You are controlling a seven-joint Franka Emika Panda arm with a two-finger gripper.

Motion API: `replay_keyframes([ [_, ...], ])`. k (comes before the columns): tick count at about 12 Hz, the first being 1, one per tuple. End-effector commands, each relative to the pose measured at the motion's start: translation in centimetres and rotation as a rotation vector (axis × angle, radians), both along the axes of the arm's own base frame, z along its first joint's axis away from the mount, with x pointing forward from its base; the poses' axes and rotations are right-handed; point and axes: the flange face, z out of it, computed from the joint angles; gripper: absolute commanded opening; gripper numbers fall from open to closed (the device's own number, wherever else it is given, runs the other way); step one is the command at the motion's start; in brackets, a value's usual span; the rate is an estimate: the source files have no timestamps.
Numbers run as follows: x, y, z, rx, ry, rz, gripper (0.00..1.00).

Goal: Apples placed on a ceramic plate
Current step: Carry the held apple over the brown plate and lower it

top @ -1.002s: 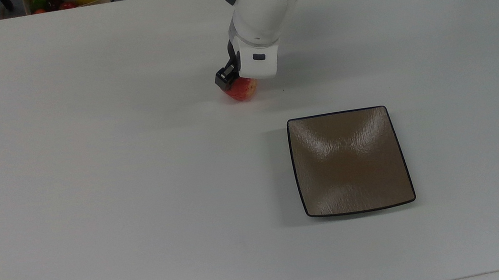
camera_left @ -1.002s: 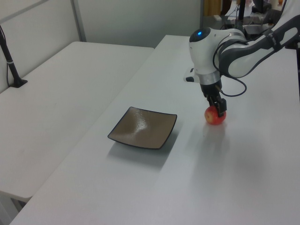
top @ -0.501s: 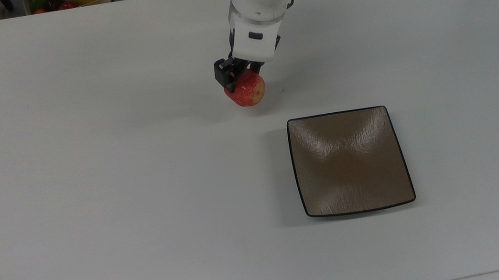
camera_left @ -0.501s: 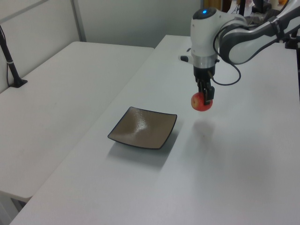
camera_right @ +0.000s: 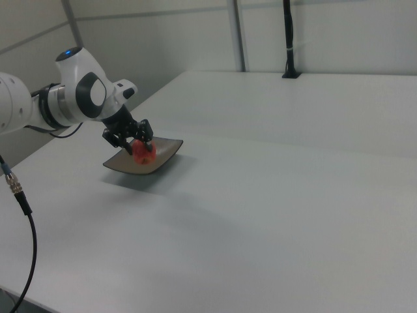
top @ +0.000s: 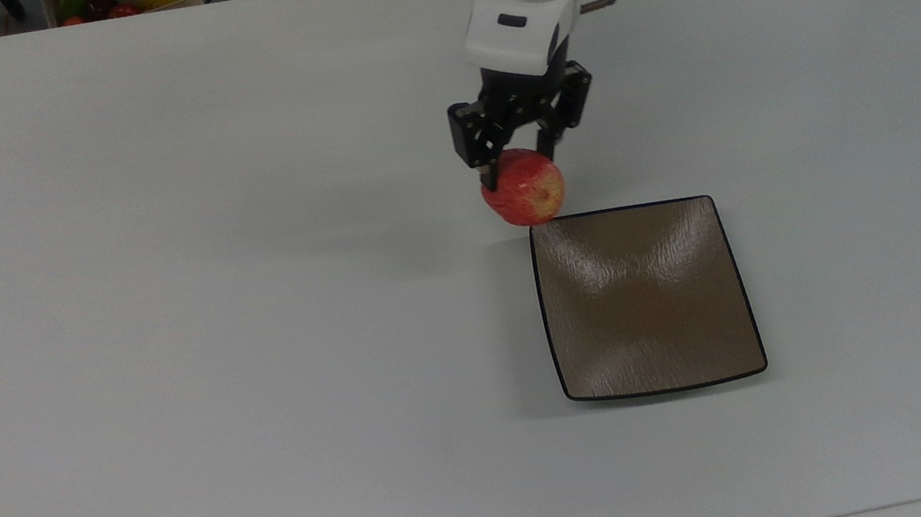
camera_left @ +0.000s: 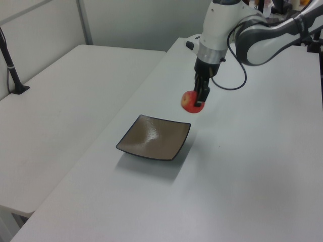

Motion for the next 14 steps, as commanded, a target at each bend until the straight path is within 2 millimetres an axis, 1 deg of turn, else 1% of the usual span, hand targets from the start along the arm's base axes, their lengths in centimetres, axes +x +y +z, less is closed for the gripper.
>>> replay_keyframes([
  [1,0.4,3.1,-1.8,0.081,-0.083,-0.118,0.54],
  [2,0.4,4.4,-2.7,0.112,-0.104,-0.148,0.54],
  [3,1.0,5.0,-3.5,0.146,-0.131,-0.190,0.54],
  [4,2.2,5.4,-3.5,0.173,-0.159,-0.234,0.55],
  [5,2.8,5.7,-4.3,0.186,-0.160,-0.273,0.56],
  [6,3.2,6.0,-4.9,0.192,-0.159,-0.293,0.68],
  [7,3.1,6.3,-5.3,0.186,-0.156,-0.287,0.97],
  [8,2.9,6.7,-5.3,0.170,-0.167,-0.266,1.00],
  [10,2.9,6.8,-5.2,0.162,-0.173,-0.259,1.00],
  [12,2.7,6.5,-4.9,0.153,-0.151,-0.280,1.00],
  [13,2.4,6.0,-4.9,0.111,-0.113,-0.302,1.00],
  [14,2.0,5.5,-4.0,0.089,-0.087,-0.326,1.00],
])
